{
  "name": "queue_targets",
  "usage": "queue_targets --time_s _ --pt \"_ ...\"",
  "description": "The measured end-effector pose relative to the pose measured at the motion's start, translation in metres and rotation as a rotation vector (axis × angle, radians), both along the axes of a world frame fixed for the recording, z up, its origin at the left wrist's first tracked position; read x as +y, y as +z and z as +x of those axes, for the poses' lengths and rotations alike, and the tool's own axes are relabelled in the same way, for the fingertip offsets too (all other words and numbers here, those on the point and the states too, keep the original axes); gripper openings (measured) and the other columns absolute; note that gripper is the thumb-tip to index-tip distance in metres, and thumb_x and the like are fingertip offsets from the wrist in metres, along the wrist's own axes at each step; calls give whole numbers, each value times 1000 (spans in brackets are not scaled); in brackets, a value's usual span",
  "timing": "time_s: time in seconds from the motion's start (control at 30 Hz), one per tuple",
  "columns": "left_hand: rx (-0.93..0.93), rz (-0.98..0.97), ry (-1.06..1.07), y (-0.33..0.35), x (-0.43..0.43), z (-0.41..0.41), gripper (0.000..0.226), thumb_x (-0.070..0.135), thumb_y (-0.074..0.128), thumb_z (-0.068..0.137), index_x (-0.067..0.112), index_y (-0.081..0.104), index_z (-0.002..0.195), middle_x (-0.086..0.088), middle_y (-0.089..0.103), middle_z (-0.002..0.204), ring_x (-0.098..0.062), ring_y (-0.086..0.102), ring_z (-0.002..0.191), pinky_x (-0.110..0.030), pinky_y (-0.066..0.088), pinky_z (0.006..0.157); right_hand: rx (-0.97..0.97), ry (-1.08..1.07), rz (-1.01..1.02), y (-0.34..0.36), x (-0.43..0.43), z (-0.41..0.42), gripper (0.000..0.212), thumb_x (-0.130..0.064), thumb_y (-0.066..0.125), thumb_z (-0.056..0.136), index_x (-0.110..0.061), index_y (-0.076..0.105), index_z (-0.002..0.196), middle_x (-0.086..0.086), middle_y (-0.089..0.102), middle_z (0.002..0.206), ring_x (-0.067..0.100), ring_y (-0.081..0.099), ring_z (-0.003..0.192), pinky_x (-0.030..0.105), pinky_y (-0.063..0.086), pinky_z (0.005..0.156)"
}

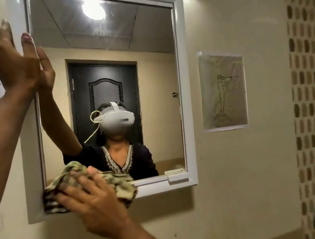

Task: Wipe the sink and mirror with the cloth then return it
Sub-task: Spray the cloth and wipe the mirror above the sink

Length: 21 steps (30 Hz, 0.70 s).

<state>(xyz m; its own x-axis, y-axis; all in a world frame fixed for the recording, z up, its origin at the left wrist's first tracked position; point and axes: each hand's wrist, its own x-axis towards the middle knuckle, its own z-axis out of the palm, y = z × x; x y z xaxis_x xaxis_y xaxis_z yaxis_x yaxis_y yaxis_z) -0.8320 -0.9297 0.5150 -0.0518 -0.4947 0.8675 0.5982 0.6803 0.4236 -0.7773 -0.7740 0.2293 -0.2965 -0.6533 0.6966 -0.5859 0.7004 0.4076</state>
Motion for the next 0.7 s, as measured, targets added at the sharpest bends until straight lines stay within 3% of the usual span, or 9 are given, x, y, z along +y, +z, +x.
queue_targets --time_s 0.1,0.23,0.3,0.37,0.43,0.5,0.6,0.7 --pt "-3 -15 -16 -2 -4 -3 60 41 32 97 12 19 148 -5 21 157 -11 23 144 -3 11 107 20 -36 26 -4 -18 4 44 -23 24 98 -29 44 137 -9 42 149 20 23 144 43 -3 122" --pt "77 -15 -9 -5 -4 19 57 42 34 94 9 39 140 -10 44 147 -17 41 136 -6 25 101 207 -56 -121 -6 19 -2 36 -32 40 97 -36 50 132 -14 56 135 15 45 131 51 16 119" --pt "89 -35 -13 -6 -3 25 57 42 34 94 8 40 139 -11 46 145 -19 42 135 -11 27 101 251 -171 -297 -18 50 -6 39 -39 40 96 -36 48 135 -12 60 130 17 47 129 53 13 119" --pt "91 -37 -3 -7 -1 25 57 42 33 94 8 40 139 -12 46 145 -21 43 134 -17 29 104 328 -397 -512 -27 89 -13 46 -43 28 98 -34 33 144 -4 55 136 23 34 140 60 14 114" --pt "89 -37 15 -8 0 25 57 42 33 94 8 41 139 -12 47 144 -22 44 134 -19 30 105 338 -557 -649 -29 119 -16 51 -46 17 100 -29 18 148 -1 34 153 24 20 146 64 14 110" --pt "90 -31 11 -7 0 25 57 43 33 94 8 42 138 -12 47 144 -22 44 133 -17 29 103 349 -532 -649 -30 128 -19 50 -43 15 101 -27 22 147 -4 20 158 21 8 148 58 12 112" --pt "99 -28 -6 -8 0 24 57 42 33 94 8 42 138 -12 48 144 -22 44 134 -14 26 100 422 -420 -686 -31 116 -24 45 -29 22 102 -17 56 128 5 57 135 28 35 132 49 28 105" --pt "110 -24 -14 -9 -1 23 57 42 34 94 8 42 138 -11 47 144 -21 44 134 -13 26 100 434 -239 -830 -28 108 -18 33 -9 36 91 -17 61 112 12 74 103 25 46 107 48 50 90"
